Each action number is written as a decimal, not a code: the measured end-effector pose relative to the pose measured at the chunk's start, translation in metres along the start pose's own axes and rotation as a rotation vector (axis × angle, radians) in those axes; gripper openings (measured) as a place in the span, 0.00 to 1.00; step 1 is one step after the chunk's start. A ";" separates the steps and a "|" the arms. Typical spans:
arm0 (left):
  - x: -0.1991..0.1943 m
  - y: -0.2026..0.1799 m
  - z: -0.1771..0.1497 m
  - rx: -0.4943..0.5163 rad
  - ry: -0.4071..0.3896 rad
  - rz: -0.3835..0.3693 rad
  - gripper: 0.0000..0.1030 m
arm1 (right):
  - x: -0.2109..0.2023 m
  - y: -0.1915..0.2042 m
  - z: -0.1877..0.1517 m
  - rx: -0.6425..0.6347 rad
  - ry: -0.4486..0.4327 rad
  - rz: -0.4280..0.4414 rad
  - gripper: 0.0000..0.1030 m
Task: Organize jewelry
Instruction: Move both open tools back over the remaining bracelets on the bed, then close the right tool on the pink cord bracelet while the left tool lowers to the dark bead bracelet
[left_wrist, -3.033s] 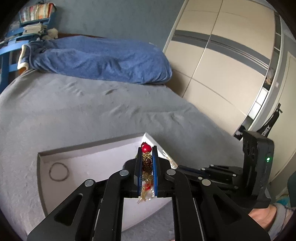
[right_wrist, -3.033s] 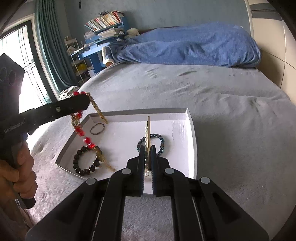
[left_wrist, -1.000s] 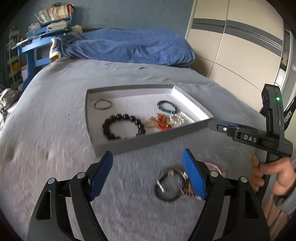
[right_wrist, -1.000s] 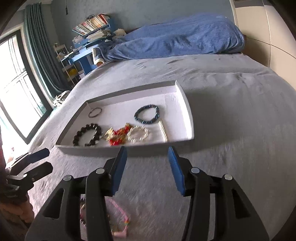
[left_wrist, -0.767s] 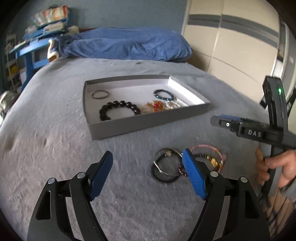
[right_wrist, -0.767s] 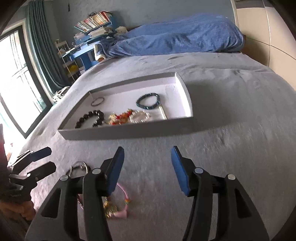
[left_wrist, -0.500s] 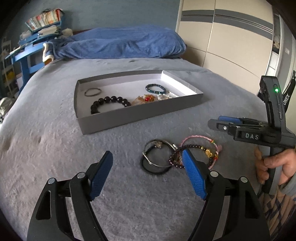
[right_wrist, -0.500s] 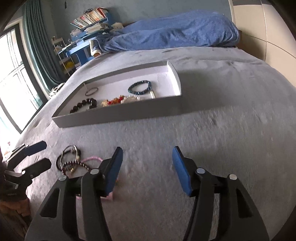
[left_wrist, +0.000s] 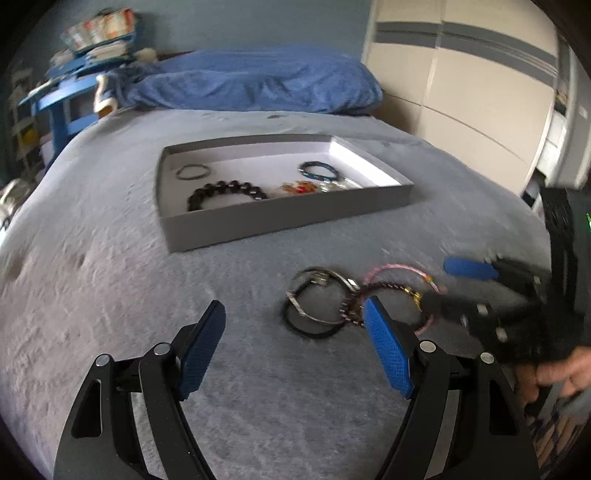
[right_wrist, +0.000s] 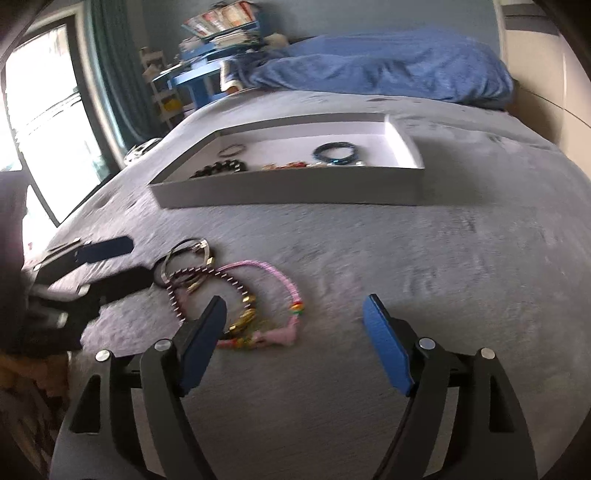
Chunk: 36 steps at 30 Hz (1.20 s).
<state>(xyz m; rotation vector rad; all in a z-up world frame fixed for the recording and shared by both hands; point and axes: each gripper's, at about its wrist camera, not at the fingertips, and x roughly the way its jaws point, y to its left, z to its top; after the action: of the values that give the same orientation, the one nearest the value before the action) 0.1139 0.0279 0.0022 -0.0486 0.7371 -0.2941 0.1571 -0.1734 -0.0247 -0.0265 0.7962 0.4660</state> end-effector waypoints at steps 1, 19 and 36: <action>-0.001 0.005 0.000 -0.025 -0.005 0.008 0.75 | 0.000 0.003 -0.001 -0.011 0.004 0.008 0.75; -0.005 0.010 0.000 -0.044 -0.019 0.007 0.67 | -0.002 0.013 -0.001 -0.052 -0.015 0.031 0.78; 0.028 -0.043 0.003 0.193 0.089 -0.085 0.09 | 0.001 -0.018 0.002 0.051 -0.008 -0.070 0.75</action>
<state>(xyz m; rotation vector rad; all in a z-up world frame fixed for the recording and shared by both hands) 0.1243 -0.0217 -0.0077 0.1165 0.7930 -0.4494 0.1666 -0.1890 -0.0268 -0.0052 0.7967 0.3797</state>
